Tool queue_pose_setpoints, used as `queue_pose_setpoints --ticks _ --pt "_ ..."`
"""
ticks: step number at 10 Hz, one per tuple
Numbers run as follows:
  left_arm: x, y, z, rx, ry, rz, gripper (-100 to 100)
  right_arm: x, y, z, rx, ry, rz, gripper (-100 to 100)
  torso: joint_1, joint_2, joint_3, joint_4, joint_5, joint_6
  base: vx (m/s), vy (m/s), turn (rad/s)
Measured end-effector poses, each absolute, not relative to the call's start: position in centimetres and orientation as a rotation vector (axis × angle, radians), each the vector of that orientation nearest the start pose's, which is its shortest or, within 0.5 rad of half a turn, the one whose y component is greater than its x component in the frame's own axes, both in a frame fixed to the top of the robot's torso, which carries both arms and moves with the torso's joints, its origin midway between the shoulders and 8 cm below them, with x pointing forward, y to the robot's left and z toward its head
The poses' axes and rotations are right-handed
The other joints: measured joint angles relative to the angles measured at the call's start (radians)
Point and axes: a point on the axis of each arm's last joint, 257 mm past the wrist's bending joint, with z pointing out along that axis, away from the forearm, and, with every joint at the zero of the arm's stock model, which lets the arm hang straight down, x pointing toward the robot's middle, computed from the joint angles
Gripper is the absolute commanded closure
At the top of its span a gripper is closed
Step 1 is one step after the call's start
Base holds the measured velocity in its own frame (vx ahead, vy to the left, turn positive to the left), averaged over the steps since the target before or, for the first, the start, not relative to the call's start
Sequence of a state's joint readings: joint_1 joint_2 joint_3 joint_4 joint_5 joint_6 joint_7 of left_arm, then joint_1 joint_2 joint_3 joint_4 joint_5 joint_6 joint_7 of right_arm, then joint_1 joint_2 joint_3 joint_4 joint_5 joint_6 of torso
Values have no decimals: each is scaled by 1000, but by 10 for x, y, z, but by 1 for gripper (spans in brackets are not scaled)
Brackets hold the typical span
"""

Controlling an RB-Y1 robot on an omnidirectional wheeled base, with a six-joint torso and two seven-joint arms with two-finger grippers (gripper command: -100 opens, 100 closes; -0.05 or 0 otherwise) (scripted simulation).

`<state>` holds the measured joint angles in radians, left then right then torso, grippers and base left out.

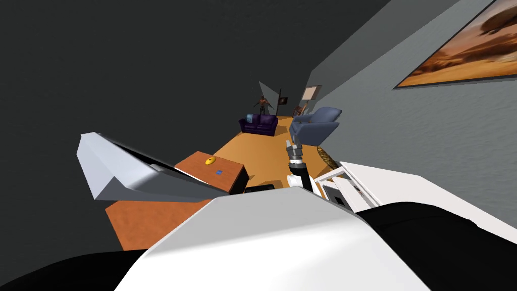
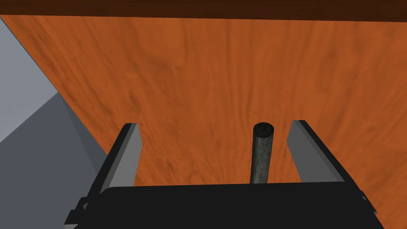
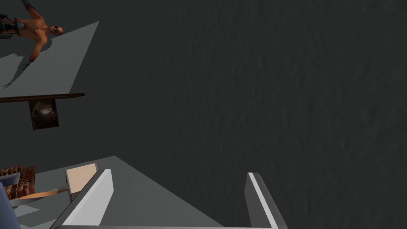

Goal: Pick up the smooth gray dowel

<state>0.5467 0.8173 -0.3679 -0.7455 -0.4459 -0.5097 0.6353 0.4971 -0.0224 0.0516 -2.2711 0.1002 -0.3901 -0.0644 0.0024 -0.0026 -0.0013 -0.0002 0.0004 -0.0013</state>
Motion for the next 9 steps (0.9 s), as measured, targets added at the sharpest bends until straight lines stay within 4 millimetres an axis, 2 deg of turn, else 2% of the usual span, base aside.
queue_pose_setpoints --ticks 2,6,7,8,9 --pt "-21 545 -555 -1494 2402 -242 -100 367 -253 -2 707 754 1318 0 1 0 0 0 0 0 18 46 -174" --pt "-55 557 -560 -1626 2392 -176 -100 367 -253 -2 707 754 1318 0 1 0 0 0 0 0 11 46 -186" --pt "-72 560 -559 -1679 2386 -149 -100 367 -253 -2 707 754 1318 0 2 0 0 0 0 0 32 65 -250" --pt "-86 560 -557 -1725 2384 -133 -100 367 -253 -2 707 754 1318 0 3 -1 -1 0 1 -1 21 52 -62" --pt "-90 559 -558 -1754 2372 -132 -100 367 -253 -2 707 754 1318 0 2 -1 -1 0 1 -1 9 20 23"
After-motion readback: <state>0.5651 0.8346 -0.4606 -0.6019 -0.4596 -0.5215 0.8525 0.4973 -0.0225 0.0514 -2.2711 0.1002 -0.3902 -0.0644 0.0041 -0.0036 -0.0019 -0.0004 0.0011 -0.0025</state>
